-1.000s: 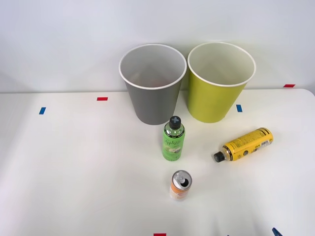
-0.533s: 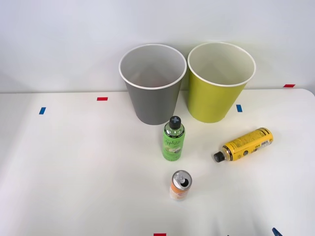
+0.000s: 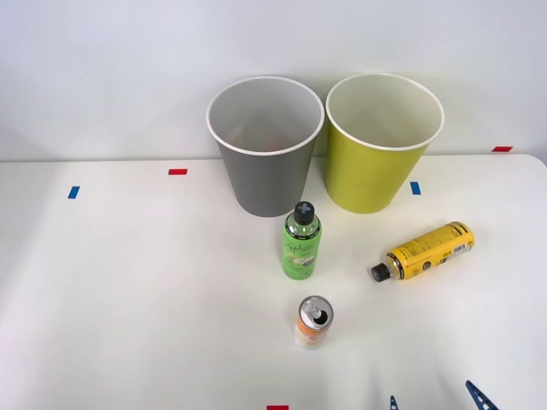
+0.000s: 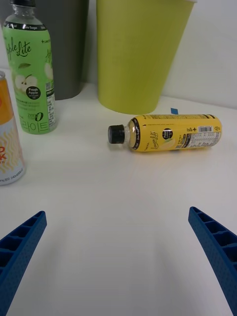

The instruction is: Put cans in the gray bin, plastic bottles in the light green bin

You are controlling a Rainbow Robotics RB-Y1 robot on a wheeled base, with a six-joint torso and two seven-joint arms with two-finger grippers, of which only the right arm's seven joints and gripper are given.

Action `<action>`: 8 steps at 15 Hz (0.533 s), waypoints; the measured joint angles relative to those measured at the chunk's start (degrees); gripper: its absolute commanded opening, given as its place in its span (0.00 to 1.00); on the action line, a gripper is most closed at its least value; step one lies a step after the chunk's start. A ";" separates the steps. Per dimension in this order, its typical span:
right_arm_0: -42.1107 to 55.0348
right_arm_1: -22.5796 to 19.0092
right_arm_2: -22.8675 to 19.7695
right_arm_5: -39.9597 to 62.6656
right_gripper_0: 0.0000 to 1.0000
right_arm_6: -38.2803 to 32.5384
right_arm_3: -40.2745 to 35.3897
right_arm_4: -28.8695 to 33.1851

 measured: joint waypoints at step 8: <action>-0.07 -10.74 -4.41 26.67 1.00 -1.13 -20.85 -8.42</action>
